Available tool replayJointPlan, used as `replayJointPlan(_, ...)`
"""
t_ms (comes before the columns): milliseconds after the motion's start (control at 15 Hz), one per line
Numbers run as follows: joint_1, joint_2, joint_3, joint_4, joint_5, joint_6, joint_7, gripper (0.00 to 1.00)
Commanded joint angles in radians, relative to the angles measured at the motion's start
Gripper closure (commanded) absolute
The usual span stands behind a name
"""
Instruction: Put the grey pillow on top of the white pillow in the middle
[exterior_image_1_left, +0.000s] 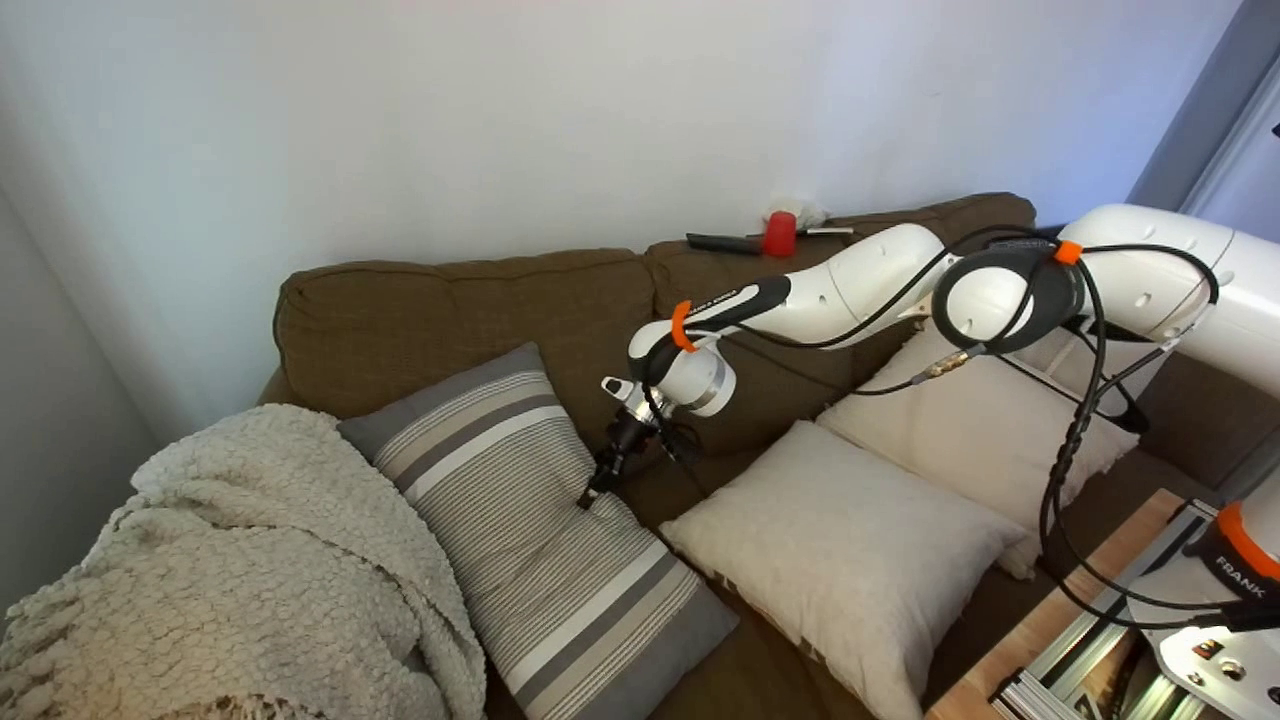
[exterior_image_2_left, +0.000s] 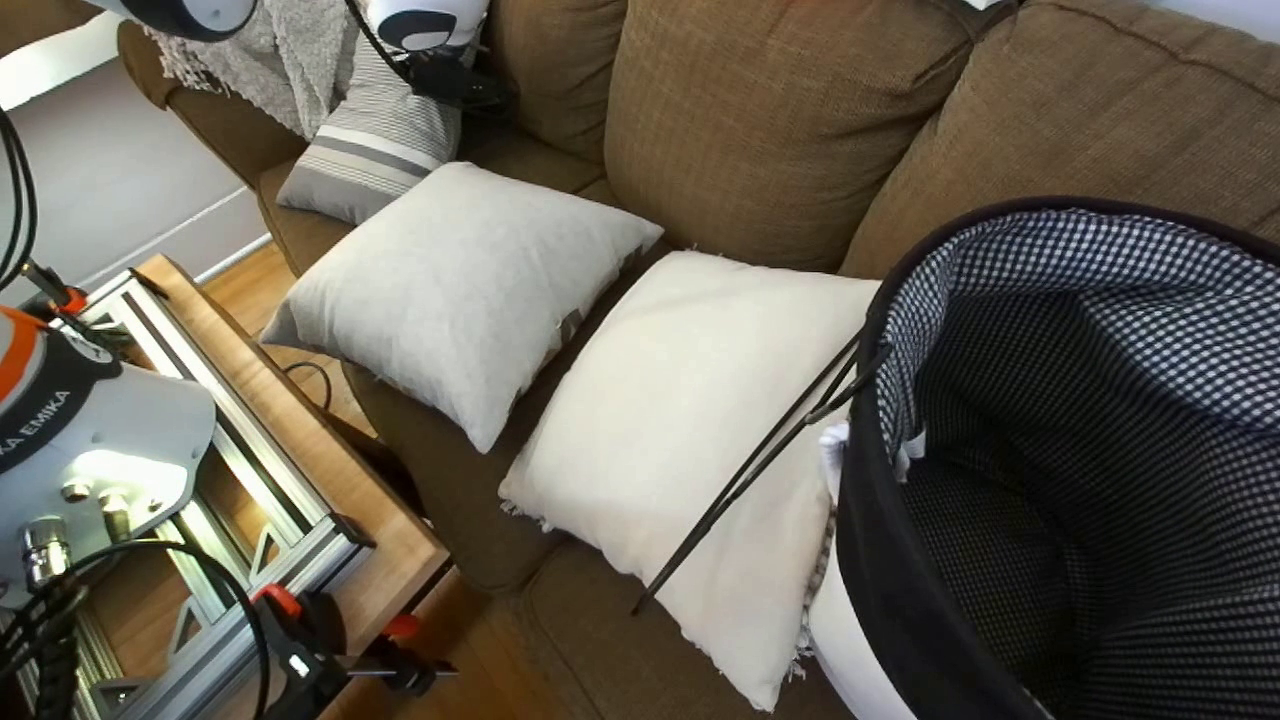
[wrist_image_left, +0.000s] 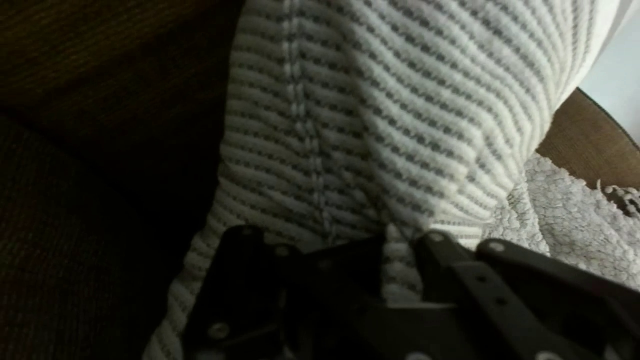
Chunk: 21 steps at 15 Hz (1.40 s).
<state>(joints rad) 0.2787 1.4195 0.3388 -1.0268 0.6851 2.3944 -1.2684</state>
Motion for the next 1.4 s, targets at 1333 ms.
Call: replayJointPlan(1333,-0.624,-0.539,0.592,-0.820,0.866,0.737,-0.621,0.99)
